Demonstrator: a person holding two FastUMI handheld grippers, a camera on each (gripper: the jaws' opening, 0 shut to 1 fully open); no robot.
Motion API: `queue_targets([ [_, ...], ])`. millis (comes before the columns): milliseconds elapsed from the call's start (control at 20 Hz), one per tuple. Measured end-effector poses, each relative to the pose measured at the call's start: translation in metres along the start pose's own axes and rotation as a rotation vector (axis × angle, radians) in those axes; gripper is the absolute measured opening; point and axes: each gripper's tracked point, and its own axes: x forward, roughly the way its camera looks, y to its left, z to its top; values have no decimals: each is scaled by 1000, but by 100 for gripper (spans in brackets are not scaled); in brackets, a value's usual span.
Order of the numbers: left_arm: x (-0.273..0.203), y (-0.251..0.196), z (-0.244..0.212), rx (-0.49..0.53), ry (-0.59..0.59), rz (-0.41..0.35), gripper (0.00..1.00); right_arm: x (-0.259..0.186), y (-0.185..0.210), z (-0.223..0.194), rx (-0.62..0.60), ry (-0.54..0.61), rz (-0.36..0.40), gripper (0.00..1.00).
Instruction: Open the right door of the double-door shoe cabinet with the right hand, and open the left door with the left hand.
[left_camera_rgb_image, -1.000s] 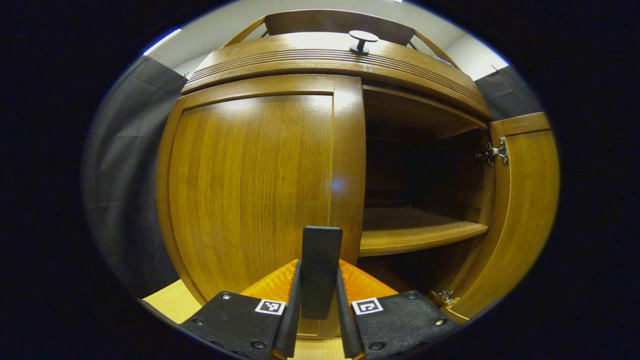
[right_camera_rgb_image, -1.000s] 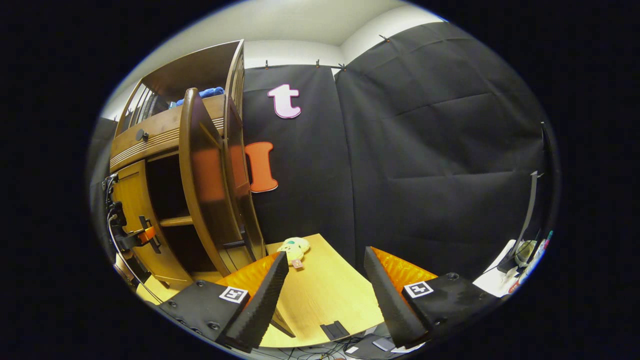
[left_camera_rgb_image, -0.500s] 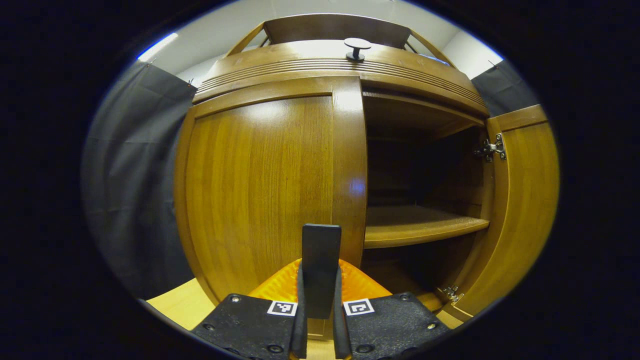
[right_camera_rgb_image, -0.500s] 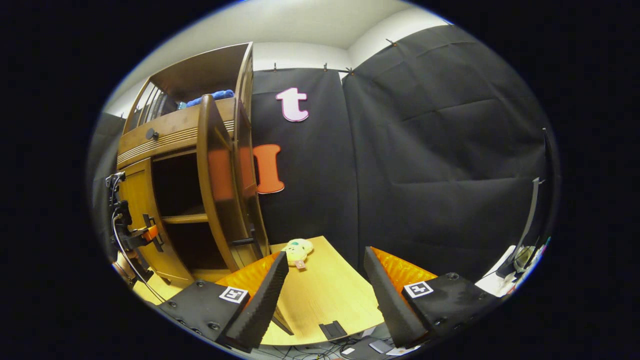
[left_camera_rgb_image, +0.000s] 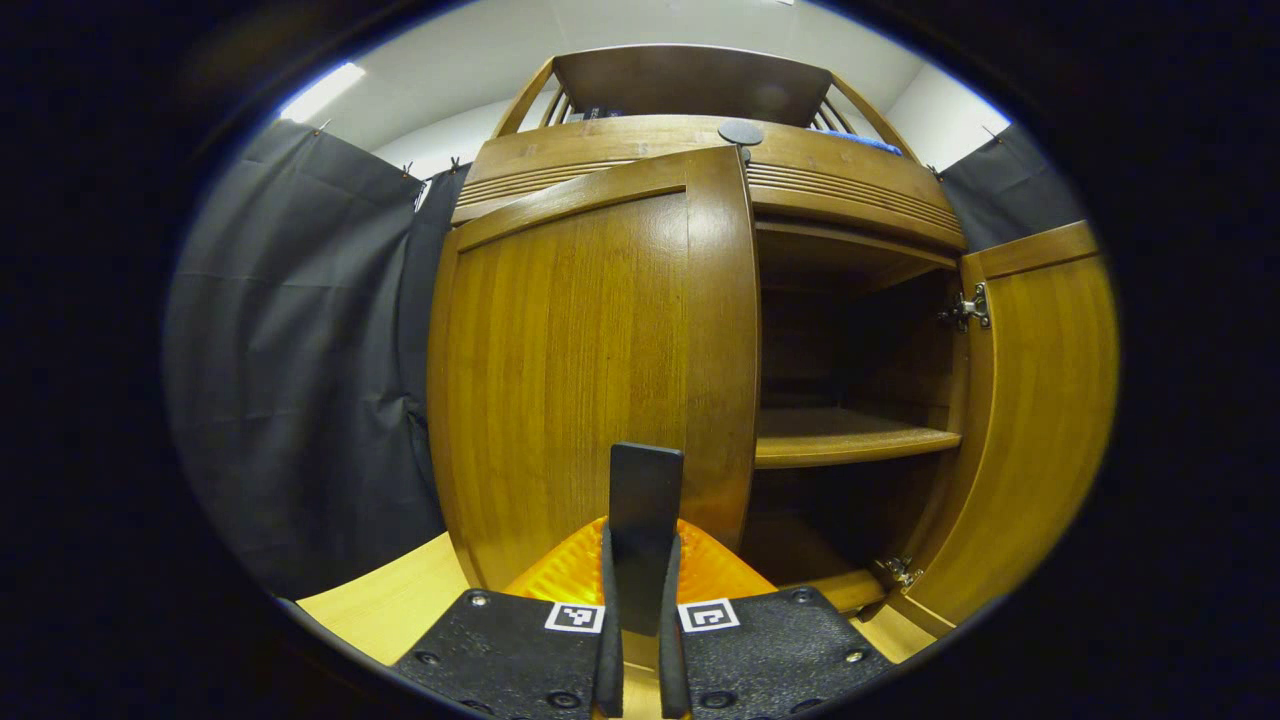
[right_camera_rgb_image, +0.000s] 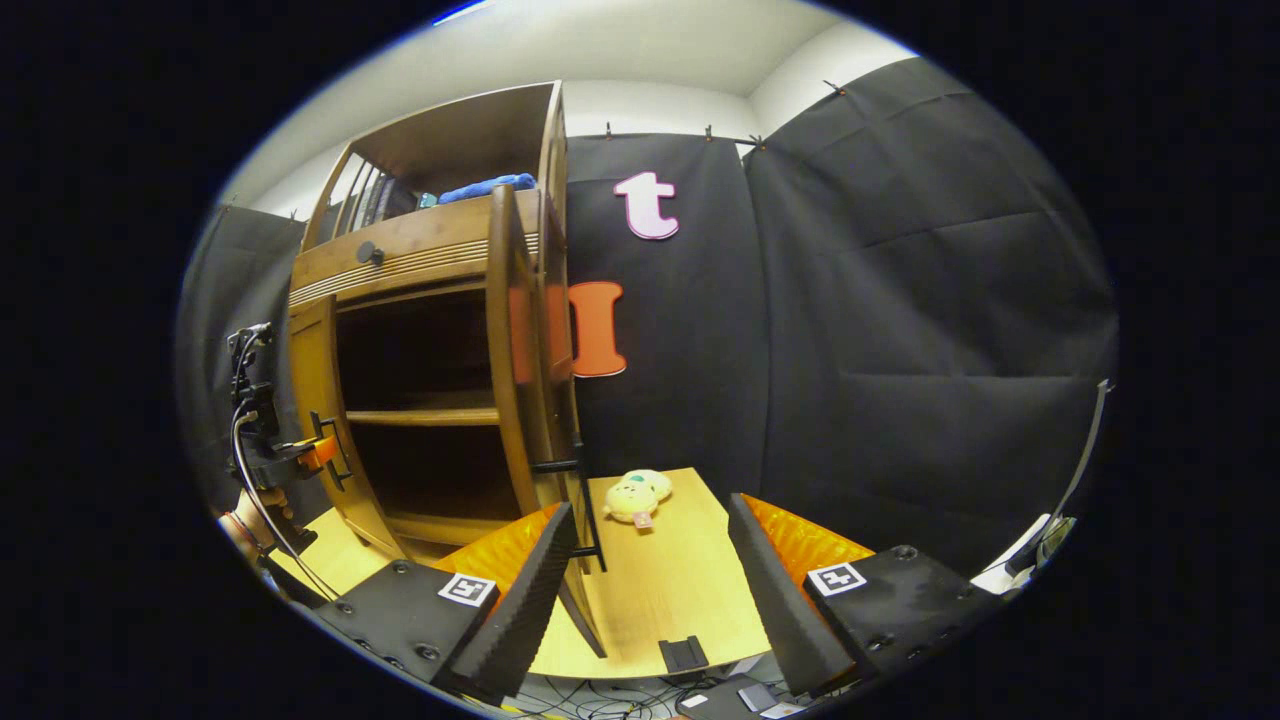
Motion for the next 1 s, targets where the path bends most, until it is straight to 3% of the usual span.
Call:
queue_targets([
  [150,-15,11,1,-26,8,-3,13,0,20,-1,-14,1,47,89],
  [200,-19,15,2,-50,13,0,13,0,25,0,-20,-3,55,100],
  [400,-38,29,3,-15,18,-11,13,2,50,2,-38,-6,83,99],
  [600,-57,51,4,-51,15,-24,11,1,80,1,-55,-12,110,100],
  [700,-66,62,5,-12,6,-13,11,-1,92,0,-61,-12,119,96],
  [1000,-88,101,7,-29,3,13,6,-7,122,-4,-80,-18,137,89],
])
